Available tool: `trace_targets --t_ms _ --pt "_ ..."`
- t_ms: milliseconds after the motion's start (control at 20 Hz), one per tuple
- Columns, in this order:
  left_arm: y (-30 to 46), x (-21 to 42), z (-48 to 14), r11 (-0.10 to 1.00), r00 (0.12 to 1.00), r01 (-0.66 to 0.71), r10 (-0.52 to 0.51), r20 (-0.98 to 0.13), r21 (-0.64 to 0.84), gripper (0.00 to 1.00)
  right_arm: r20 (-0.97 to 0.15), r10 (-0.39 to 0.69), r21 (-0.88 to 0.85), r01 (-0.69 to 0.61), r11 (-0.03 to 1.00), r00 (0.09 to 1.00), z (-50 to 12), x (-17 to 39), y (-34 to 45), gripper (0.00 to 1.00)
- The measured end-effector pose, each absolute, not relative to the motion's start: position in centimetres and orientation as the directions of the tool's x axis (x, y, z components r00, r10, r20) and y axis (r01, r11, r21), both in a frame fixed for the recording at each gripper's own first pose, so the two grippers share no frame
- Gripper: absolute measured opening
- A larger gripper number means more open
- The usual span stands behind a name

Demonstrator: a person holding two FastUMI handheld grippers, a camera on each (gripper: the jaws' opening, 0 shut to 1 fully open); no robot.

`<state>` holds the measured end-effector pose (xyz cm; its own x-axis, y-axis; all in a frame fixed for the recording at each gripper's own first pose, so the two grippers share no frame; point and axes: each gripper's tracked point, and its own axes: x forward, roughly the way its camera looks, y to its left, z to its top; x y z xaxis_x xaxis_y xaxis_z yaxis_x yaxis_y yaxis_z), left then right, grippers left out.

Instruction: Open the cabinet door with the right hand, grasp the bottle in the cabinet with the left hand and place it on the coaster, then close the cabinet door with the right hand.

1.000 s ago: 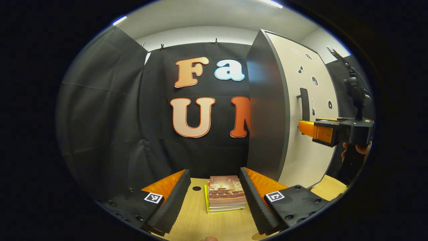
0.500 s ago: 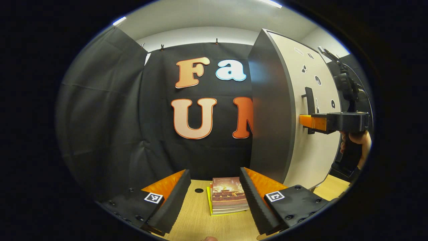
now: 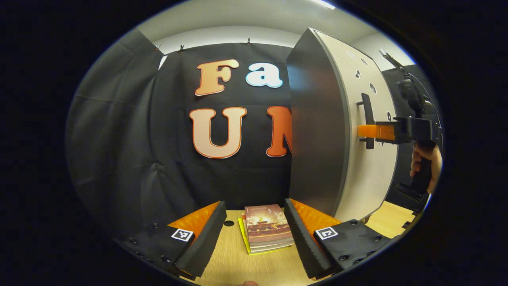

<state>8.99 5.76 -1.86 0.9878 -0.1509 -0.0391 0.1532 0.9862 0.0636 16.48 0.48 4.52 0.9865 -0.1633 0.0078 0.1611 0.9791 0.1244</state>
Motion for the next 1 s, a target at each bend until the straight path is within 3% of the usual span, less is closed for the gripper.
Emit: trace_targets --t_ms 400,450,550,900,1000 --pt "4.4 5.9 -0.9 0.991 0.992 0.126 -0.125 -0.027 0.042 0.96 0.053 -0.167 0.123 0.159 0.980 0.985 5.5 12.6 0.0 0.17" --pt "3.9 5.1 -0.7 0.992 0.993 0.115 -0.114 -0.023 0.043 0.96 0.051 -0.153 0.130 0.145 0.981 0.987 5.5 12.4 -0.1 0.12" --pt "2.8 4.0 -0.5 0.995 0.995 0.097 -0.096 -0.015 0.039 0.96 0.058 -0.124 0.135 0.115 0.984 0.991 5.7 11.3 -0.2 0.16" --pt "-2.8 -2.5 -0.5 0.998 0.999 0.052 -0.053 -0.015 -0.037 0.96 0.073 -0.017 0.135 0.007 0.991 0.997 6.3 7.2 -1.6 0.12" --pt "-3.8 -4.7 -0.3 0.999 1.000 0.017 -0.018 -0.010 -0.049 0.96 0.073 0.009 0.143 -0.020 0.990 0.997 6.3 6.7 -2.2 0.14"
